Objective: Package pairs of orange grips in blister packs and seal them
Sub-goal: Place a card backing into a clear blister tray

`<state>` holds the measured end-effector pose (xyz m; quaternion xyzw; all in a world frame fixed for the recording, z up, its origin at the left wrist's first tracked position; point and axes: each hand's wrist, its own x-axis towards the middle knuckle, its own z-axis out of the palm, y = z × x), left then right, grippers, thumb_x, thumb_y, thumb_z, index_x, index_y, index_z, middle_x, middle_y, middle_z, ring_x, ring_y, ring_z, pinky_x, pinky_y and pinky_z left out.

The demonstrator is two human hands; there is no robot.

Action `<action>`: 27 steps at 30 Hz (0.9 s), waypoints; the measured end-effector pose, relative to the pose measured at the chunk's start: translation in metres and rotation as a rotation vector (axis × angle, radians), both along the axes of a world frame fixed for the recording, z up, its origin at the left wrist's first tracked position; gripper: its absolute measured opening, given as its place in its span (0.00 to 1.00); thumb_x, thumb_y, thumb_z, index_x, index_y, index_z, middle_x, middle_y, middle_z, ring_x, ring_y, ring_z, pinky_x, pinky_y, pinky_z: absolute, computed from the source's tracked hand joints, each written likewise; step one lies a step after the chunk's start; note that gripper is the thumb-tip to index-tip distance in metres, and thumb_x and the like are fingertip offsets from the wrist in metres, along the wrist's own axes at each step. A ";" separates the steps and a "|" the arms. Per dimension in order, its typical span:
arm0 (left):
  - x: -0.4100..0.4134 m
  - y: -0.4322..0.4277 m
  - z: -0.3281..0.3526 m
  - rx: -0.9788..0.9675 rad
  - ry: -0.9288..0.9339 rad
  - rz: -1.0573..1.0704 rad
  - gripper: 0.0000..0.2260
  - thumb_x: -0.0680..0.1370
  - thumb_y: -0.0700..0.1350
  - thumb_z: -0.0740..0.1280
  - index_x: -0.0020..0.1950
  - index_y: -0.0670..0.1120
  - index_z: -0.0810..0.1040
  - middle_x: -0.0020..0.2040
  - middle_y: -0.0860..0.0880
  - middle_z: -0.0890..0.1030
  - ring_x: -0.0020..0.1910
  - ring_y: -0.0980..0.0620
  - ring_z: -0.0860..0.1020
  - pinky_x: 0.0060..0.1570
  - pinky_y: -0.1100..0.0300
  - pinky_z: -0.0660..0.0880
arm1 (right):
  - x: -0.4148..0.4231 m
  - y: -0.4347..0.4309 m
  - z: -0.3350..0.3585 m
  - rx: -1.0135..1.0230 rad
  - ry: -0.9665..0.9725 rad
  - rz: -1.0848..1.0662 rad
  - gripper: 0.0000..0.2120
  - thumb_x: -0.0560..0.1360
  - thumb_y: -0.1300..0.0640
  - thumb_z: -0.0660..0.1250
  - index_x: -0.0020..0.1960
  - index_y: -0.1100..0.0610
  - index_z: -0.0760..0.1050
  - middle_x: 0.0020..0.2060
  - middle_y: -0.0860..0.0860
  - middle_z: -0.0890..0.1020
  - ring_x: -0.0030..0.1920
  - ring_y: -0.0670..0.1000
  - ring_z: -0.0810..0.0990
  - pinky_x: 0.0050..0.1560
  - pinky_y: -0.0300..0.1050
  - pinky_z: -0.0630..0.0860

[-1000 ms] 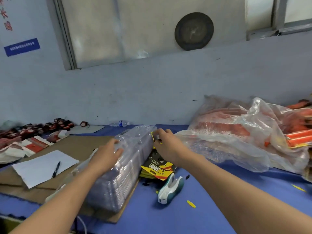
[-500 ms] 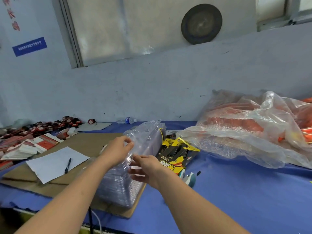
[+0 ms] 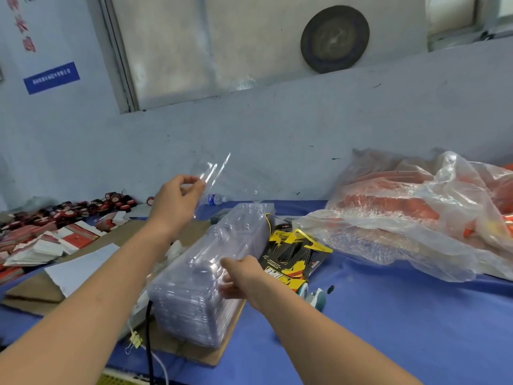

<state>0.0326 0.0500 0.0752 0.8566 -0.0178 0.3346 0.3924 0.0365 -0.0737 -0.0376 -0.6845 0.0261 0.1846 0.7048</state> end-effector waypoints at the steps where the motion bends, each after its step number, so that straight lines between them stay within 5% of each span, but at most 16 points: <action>1: -0.004 -0.004 0.007 -0.028 -0.017 -0.036 0.08 0.81 0.53 0.65 0.56 0.51 0.76 0.54 0.49 0.79 0.52 0.52 0.77 0.48 0.60 0.71 | 0.003 -0.005 0.004 -0.046 -0.027 -0.040 0.18 0.80 0.53 0.61 0.64 0.65 0.66 0.48 0.59 0.78 0.32 0.54 0.79 0.24 0.38 0.76; 4: -0.018 -0.018 0.027 -0.171 -0.020 -0.207 0.08 0.79 0.55 0.66 0.55 0.53 0.77 0.55 0.49 0.82 0.53 0.52 0.80 0.56 0.57 0.75 | 0.016 -0.035 0.024 -0.106 -0.170 -0.223 0.22 0.81 0.48 0.58 0.69 0.60 0.61 0.62 0.60 0.74 0.53 0.58 0.79 0.47 0.49 0.81; 7: -0.033 -0.036 0.040 -0.329 0.053 -0.473 0.16 0.75 0.56 0.67 0.58 0.49 0.79 0.53 0.50 0.85 0.52 0.53 0.83 0.47 0.64 0.79 | 0.023 -0.089 0.065 -0.021 -0.336 -0.455 0.29 0.80 0.43 0.59 0.75 0.56 0.57 0.70 0.57 0.68 0.66 0.59 0.72 0.67 0.55 0.69; 12: -0.036 -0.074 0.042 -0.690 0.367 -0.906 0.11 0.76 0.54 0.67 0.53 0.51 0.82 0.61 0.42 0.82 0.51 0.49 0.83 0.48 0.55 0.81 | 0.004 -0.196 0.120 0.481 -0.182 -0.576 0.37 0.75 0.33 0.61 0.75 0.55 0.60 0.67 0.57 0.70 0.61 0.59 0.75 0.59 0.56 0.76; 16: -0.036 -0.120 0.016 -0.759 0.583 -1.171 0.15 0.69 0.53 0.78 0.53 0.51 0.84 0.65 0.40 0.79 0.56 0.46 0.81 0.60 0.47 0.76 | -0.030 -0.261 0.114 0.733 -0.243 -0.535 0.17 0.78 0.43 0.64 0.61 0.52 0.70 0.52 0.51 0.79 0.52 0.53 0.79 0.57 0.53 0.74; 18: -0.037 -0.151 0.005 -0.805 0.653 -1.154 0.15 0.72 0.53 0.75 0.54 0.47 0.83 0.65 0.39 0.79 0.53 0.45 0.82 0.57 0.48 0.78 | -0.048 -0.290 0.108 0.768 -0.291 -0.574 0.06 0.80 0.53 0.64 0.55 0.52 0.73 0.44 0.50 0.80 0.46 0.51 0.80 0.52 0.50 0.77; 23: -0.028 -0.199 -0.032 -1.197 0.651 -0.945 0.23 0.81 0.62 0.56 0.55 0.43 0.77 0.65 0.37 0.78 0.52 0.40 0.82 0.50 0.41 0.80 | -0.086 -0.346 0.078 0.714 -0.270 -0.911 0.09 0.80 0.63 0.63 0.59 0.55 0.71 0.47 0.53 0.81 0.43 0.53 0.80 0.55 0.53 0.79; 27: -0.036 -0.232 -0.086 -1.042 0.585 -0.841 0.22 0.80 0.63 0.58 0.58 0.46 0.77 0.60 0.41 0.82 0.54 0.42 0.81 0.58 0.43 0.76 | -0.097 -0.374 0.045 0.670 -0.219 -1.187 0.08 0.78 0.62 0.68 0.56 0.60 0.74 0.44 0.56 0.82 0.37 0.52 0.80 0.46 0.50 0.81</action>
